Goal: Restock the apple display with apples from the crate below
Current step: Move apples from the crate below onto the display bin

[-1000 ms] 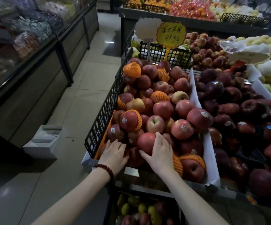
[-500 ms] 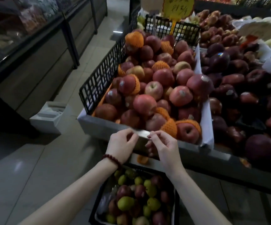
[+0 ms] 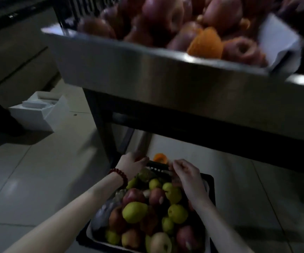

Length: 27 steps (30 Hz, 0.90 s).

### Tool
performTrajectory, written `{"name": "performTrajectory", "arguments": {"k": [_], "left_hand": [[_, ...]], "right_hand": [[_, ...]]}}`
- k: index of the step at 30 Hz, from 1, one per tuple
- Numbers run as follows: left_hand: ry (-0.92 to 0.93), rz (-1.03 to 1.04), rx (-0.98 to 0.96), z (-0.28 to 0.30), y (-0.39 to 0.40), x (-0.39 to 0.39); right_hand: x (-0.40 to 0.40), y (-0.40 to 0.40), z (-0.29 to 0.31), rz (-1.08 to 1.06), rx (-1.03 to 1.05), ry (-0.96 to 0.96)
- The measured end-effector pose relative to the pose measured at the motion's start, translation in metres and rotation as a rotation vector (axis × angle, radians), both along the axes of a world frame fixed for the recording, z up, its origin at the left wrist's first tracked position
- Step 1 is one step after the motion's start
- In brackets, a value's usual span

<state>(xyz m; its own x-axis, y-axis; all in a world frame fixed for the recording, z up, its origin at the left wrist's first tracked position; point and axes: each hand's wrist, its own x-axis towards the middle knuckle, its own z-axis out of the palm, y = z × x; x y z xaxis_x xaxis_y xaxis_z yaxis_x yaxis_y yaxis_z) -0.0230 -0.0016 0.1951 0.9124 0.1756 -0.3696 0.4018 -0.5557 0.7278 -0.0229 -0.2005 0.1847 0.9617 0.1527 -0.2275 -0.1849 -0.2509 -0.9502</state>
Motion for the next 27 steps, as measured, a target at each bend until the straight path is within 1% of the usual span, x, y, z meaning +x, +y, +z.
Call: {"name": "performTrajectory", "arguments": {"k": [3, 6, 8, 10, 12, 14, 16, 17, 19, 23, 25, 27], "left_hand": [[0.019, -0.039, 0.028, -0.067, 0.0, -0.004], [0.036, -0.063, 0.078, -0.125, 0.003, -0.007], [0.078, -0.061, 0.098, -0.157, 0.007, -0.008], [0.13, -0.054, 0.101, -0.177, 0.012, -0.008], [0.16, -0.059, 0.109, -0.189, 0.018, -0.009], [0.219, -0.113, 0.153, -0.194, 0.027, -0.009], [0.366, -0.211, 0.187, -0.196, 0.038, -0.009], [0.448, -0.252, 0.17, -0.198, 0.042, -0.008], [0.538, -0.285, 0.153, -0.197, 0.044, -0.01], [0.547, -0.236, 0.157, -0.198, 0.037, -0.008], [0.55, -0.242, 0.182, -0.199, 0.036, -0.006], [0.522, -0.237, 0.196, -0.201, 0.036, -0.007]], "right_hand": [[-0.001, -0.003, -0.065, -0.014, 0.008, 0.012], [-0.003, -0.001, -0.124, -0.022, 0.012, -0.018], [-0.007, -0.002, -0.152, -0.006, 0.008, -0.031], [-0.011, -0.004, -0.168, -0.003, -0.004, -0.061], [-0.012, -0.006, -0.173, -0.015, 0.006, -0.089], [-0.01, -0.006, -0.174, -0.011, 0.004, -0.078], [-0.006, -0.005, -0.172, 0.006, -0.015, -0.067], [-0.004, -0.004, -0.172, 0.012, -0.025, -0.072], [0.0, -0.002, -0.172, 0.03, -0.044, -0.097], [0.004, 0.004, -0.175, 0.044, -0.089, -0.116], [0.002, 0.006, -0.175, 0.04, -0.117, -0.112], [0.0, 0.008, -0.174, 0.034, -0.166, -0.128]]}}
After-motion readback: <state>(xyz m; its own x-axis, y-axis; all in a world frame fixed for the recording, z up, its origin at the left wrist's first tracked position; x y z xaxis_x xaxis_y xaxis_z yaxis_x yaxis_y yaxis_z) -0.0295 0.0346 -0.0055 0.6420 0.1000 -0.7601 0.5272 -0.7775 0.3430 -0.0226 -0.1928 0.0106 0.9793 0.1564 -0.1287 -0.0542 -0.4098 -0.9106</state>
